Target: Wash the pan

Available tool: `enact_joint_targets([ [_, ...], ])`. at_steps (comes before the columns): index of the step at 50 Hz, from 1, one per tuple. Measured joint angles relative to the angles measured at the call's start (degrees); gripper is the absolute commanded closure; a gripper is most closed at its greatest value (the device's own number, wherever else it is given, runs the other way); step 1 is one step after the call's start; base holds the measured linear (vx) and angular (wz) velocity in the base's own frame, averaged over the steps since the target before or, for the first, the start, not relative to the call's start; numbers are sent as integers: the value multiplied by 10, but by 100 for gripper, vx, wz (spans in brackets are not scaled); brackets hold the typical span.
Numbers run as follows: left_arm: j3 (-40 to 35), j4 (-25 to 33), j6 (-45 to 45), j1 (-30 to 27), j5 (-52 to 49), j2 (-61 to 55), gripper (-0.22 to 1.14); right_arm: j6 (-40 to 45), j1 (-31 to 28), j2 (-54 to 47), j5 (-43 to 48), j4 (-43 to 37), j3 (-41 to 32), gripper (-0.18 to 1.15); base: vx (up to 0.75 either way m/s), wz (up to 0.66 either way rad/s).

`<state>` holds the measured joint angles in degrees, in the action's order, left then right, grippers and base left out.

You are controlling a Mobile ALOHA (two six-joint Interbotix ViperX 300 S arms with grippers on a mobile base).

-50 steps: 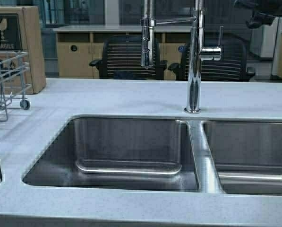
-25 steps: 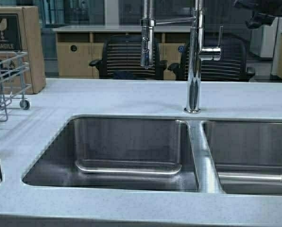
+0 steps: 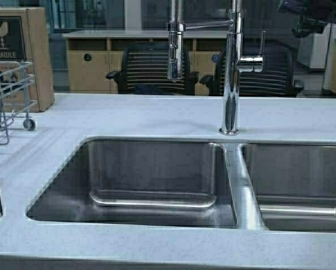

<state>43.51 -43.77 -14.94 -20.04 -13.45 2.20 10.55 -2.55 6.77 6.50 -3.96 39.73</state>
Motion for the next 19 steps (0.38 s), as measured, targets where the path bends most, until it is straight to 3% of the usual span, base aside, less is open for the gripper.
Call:
enact_joint_targets([
  [7,-2,-2,-1,4,2,-6,-10,-1,-1,0,0,0,0,92,0,0],
  [19,-6,-2,-5,3,3,-6,-9,-1,0,-1,0,-1,0,92,0,0],
])
